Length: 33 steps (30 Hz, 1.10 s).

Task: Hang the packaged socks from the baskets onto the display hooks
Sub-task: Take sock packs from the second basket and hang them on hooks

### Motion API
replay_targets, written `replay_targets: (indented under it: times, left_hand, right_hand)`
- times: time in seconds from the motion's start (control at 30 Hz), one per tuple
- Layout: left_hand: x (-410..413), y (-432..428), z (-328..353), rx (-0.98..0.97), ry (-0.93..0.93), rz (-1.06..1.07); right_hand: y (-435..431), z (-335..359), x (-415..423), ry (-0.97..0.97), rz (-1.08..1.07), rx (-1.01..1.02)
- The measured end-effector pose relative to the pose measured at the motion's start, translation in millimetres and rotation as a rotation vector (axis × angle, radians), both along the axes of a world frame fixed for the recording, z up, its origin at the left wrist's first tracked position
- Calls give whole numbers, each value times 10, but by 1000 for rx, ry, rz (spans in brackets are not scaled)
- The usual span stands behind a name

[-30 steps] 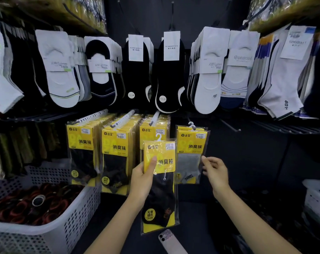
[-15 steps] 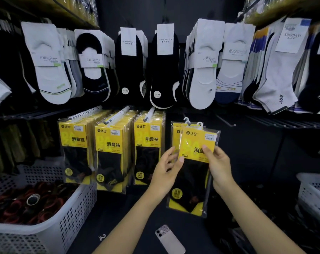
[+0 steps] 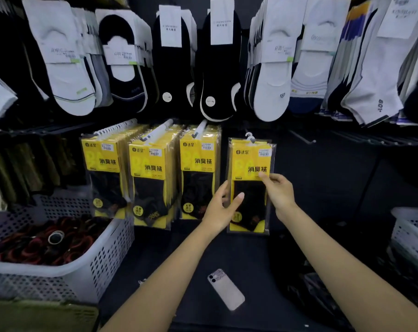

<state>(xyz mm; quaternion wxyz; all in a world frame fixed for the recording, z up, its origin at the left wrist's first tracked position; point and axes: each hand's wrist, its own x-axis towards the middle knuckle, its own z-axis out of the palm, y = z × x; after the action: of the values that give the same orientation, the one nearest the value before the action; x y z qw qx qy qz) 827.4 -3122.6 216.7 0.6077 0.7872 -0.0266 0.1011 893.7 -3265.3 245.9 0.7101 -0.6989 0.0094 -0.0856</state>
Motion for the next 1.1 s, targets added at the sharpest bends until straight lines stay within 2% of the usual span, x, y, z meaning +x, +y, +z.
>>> replay_targets:
  times: [0.2,0.3,0.4,0.47,0.53,0.63,0.7,0.77,0.87,1.0,1.1]
  left_hand:
    - [-350,242,-837,16,232,56]
    - [-813,343,-1495,32,380,57]
    - [-1421,426,-2171,13,540,183]
    - [-1729,453,-2489,125,651,206]
    - [-1915,464,-2721,254,718,245]
    - [-2094,436,-2901,381,790,408]
    - [-2188,428,-3010,460,847,514]
    - [-2238,422,-3076,333,921,586]
    - [-2235,412,-3092,47,910,617]
    - [-2276,411,-3086,-123,915,645]
    - [-2328,434,-3033,-219,1079,636]
  right_hand:
    - [-237,-932,-315,139,-106,-3]
    - [-309,-1621,-681,306,7,-56]
    - [-320,-2416,-1176,536,101,-169]
    - [-339,-2872,-1528,608,73,-284]
    - [-405,-3173,-1805,589,-9,-393]
    - [-497,-3377,-2047,589,5,-498]
    - [-501,-3397,-2121,659,30,-532]
    - [-471,-3404,-2165,744,106,-521]
    - [-437,-3437,-2185,761,155,-568]
    - [-399,-3487,-2221,757,153,-538]
    - [-424,-3457,-2187,870,127,-402]
